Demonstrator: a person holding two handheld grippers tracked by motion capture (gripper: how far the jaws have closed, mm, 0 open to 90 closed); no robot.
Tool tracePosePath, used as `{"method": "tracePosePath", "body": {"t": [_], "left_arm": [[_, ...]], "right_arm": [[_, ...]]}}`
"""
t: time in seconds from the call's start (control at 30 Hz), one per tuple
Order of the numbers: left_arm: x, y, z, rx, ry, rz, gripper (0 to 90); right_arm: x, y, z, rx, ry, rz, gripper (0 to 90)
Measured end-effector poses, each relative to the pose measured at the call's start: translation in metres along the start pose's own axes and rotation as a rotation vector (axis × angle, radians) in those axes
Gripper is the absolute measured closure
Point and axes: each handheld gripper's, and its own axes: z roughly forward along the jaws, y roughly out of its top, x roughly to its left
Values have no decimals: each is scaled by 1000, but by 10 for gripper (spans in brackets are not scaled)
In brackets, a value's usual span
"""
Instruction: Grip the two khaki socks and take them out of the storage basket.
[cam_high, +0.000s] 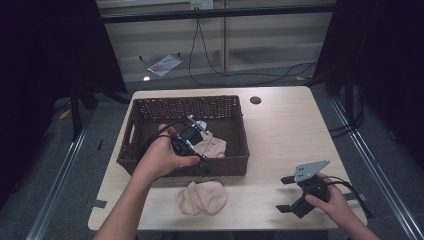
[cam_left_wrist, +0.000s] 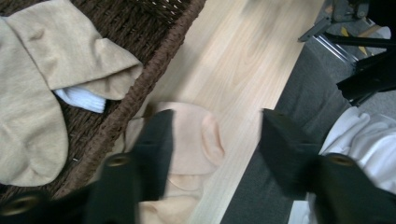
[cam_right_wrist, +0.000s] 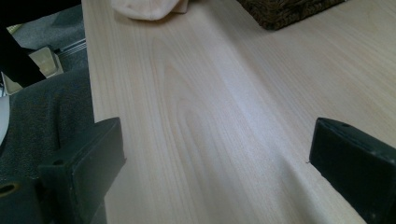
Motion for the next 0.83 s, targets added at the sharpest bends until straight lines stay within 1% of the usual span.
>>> {"method": "tracePosePath", "body": {"t": [0.07,0.13,0.2,0.23,0.27,0.37,0.4,0.43,0.47,0.5,0.53,0.57,0.6,0.63,0.73,0.77,0.8,0.83], "left_arm": [[0,-2,-1,-24,16,-3,300],[1,-4,-2,-25,41,-8,224],[3,-7,-1,-44,62,-9,173],[6,-8,0,-46,67,-6,141],[7,-9,0,-51,74,-14,128],[12,-13,3,-76,99,-19,103],[14,-14,3,-72,106,-14,97],[15,-15,3,-73,107,-20,91],[16,-16,4,-78,115,-3,83],[17,-18,4,-87,119,-8,77],[17,-19,5,-88,121,-7,74],[17,-21,6,-98,120,-16,72],[17,-23,6,-105,120,-7,72],[16,-26,7,-116,118,-10,72],[16,-32,10,-128,115,-3,72],[15,-34,11,-131,115,-13,72],[16,-36,12,-126,115,0,72],[16,-37,13,-128,117,-9,72]], "right_arm": [[0,0,0,-2,-1,1,29],[0,0,1,-3,0,2,29],[0,0,1,-2,-2,-1,29],[0,0,1,-2,-2,0,29],[0,0,1,-2,-1,1,29],[0,0,1,-1,0,3,29],[0,0,1,0,-1,2,29],[0,0,1,0,0,-2,29],[0,0,0,-1,-1,-1,29],[0,0,0,-1,-1,0,29],[0,0,1,-2,-1,2,29],[0,0,1,-2,-1,1,29],[0,0,1,1,-1,3,29],[0,0,1,0,-1,3,29],[0,0,0,-1,-2,0,29],[0,0,0,-1,-2,2,29],[0,0,1,-2,-1,0,29],[0,0,1,0,-1,-4,29]]}}
